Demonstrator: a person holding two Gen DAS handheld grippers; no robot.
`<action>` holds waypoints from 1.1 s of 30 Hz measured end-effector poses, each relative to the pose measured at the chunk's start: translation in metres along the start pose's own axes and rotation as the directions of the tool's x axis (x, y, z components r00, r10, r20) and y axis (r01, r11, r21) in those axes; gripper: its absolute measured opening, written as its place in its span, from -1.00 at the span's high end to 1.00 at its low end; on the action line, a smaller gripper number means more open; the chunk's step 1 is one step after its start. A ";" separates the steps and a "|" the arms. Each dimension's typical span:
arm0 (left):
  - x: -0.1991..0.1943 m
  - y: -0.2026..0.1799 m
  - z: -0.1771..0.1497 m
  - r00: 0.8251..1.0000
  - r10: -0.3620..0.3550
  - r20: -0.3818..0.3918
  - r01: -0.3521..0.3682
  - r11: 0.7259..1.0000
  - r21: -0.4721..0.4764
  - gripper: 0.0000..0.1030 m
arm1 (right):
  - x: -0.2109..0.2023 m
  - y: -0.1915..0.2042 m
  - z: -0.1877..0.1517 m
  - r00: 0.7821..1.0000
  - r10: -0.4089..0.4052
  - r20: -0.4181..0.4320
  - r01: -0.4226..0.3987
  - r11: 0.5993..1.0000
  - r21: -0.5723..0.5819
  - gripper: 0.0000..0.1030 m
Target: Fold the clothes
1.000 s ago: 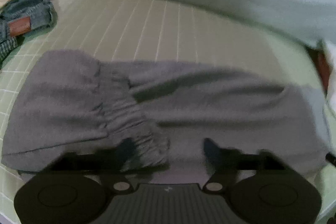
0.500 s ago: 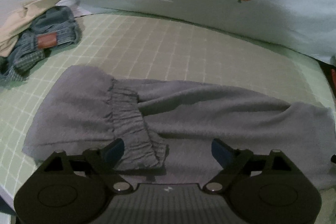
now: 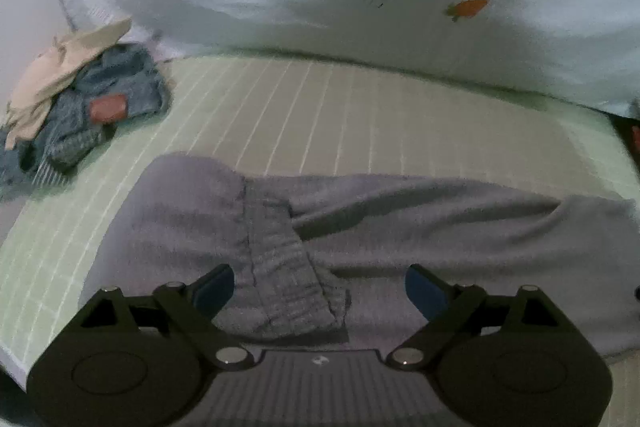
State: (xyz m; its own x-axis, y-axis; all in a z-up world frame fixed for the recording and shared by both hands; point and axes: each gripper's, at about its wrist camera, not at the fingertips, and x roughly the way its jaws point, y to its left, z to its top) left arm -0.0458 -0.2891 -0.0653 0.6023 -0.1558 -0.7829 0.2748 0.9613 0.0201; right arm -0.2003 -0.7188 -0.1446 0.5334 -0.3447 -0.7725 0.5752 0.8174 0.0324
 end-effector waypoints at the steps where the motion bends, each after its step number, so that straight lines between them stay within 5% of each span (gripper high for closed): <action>1: -0.001 0.004 0.002 1.000 -0.008 0.005 0.008 1.000 0.009 -0.81 | -0.002 0.003 0.001 1.000 0.005 0.003 -0.005 1.000 -0.004 0.26; 3: 0.000 0.015 0.008 1.000 -0.019 0.014 0.019 1.000 0.015 -0.83 | -0.005 0.016 0.006 1.000 0.002 -0.006 -0.002 1.000 -0.010 0.79; 10: -0.004 0.067 0.026 0.993 -0.058 0.105 0.052 0.997 0.058 -0.84 | -0.049 0.081 0.029 0.993 -0.008 0.114 0.011 1.000 -0.020 0.80; 16: -0.002 0.122 0.035 0.986 -0.098 0.134 0.095 0.995 0.033 -0.84 | -0.097 0.190 0.022 0.970 0.166 0.179 -0.146 0.982 -0.119 0.80; 19: -0.004 0.143 0.031 0.987 -0.091 0.130 0.092 0.996 0.002 -0.87 | -0.102 0.256 -0.008 0.958 0.265 0.112 -0.230 0.939 -0.256 0.79; 21: -0.004 0.156 0.026 0.989 -0.096 0.115 0.099 0.995 -0.026 -0.88 | -0.090 0.290 -0.034 0.965 0.261 0.026 -0.240 0.917 -0.318 0.77; 24: -0.005 0.169 0.019 0.987 -0.125 0.096 0.129 0.991 -0.034 -0.88 | -0.078 0.305 -0.056 0.970 0.237 -0.062 -0.244 0.924 -0.293 0.66; 25: -0.006 0.172 0.018 0.987 -0.129 0.096 0.133 0.991 -0.028 -0.88 | -0.077 0.304 -0.059 0.969 0.238 -0.067 -0.247 0.930 -0.272 0.49; 26: -0.007 0.175 0.017 0.987 -0.132 0.095 0.135 0.991 -0.024 -0.88 | -0.080 0.302 -0.059 0.970 0.236 -0.057 -0.242 0.939 -0.245 0.37; 28: -0.006 0.177 0.017 0.987 -0.131 0.094 0.133 0.991 -0.022 -0.88 | -0.088 0.292 -0.051 0.973 0.229 -0.016 -0.228 0.961 -0.158 -0.17; 33: -0.004 0.181 0.021 0.985 -0.141 0.101 0.145 0.989 -0.036 -0.88 | -0.097 0.259 -0.032 0.973 0.226 0.046 -0.229 0.969 0.093 -0.55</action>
State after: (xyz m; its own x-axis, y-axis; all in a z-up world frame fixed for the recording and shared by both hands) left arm 0.0176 -0.1188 -0.0458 0.6302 -0.3115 -0.7112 0.3318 0.9362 -0.1160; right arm -0.1232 -0.4592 -0.0821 0.6774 -0.1723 -0.7152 0.4927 0.8282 0.2671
